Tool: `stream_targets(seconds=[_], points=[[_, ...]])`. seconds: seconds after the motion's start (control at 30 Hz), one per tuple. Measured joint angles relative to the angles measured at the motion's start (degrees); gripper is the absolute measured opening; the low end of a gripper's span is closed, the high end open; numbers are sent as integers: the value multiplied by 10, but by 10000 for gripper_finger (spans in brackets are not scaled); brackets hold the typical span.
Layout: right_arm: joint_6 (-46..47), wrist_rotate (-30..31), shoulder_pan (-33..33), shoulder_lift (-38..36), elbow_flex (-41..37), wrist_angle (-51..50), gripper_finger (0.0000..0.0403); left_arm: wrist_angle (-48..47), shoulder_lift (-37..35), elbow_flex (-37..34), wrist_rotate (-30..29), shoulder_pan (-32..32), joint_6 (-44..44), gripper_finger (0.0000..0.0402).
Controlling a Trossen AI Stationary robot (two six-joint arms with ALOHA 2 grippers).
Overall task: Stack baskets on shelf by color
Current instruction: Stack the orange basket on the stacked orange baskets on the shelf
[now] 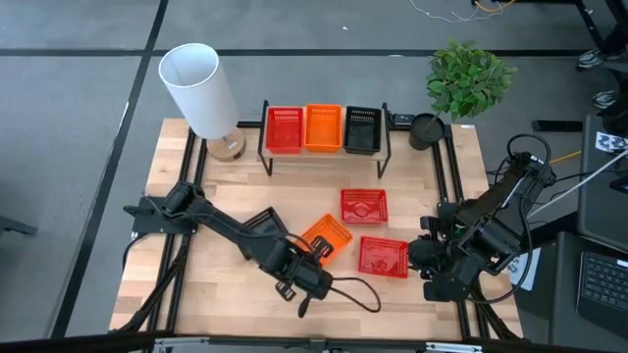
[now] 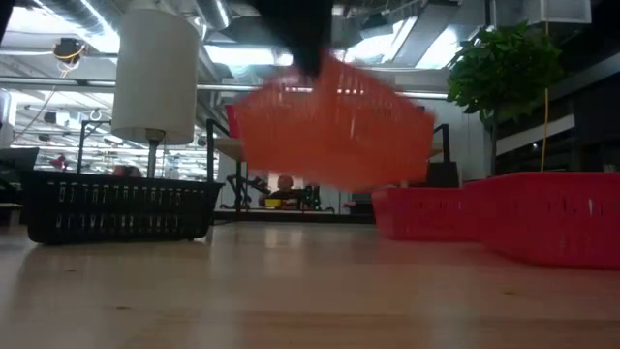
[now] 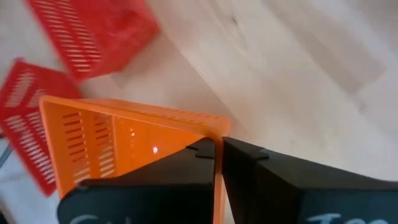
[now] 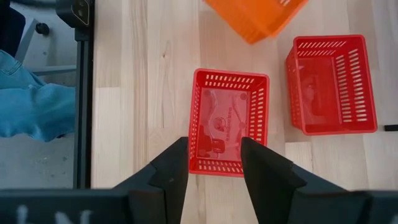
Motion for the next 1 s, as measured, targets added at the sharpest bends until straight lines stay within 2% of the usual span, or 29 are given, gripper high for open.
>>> stream_targets(seconds=[0.27,0.33,0.5,0.73,0.87,1.0], points=[[-1,0,0,0,0,0,145,-79,0,172,0,-25,-135,0],[-1,0,0,0,0,0,145,-86,0,216,-4,-26,-143,0],[-1,0,0,0,0,0,145,-120,-1,308,-63,0,-107,0],[5,-1,0,1,0,0,145,-143,-51,296,-124,122,-77,0],[19,-1,0,5,0,0,145,-139,-52,296,-107,215,-31,0],[22,-1,0,5,0,0,145,-135,-47,296,-52,320,-20,0]])
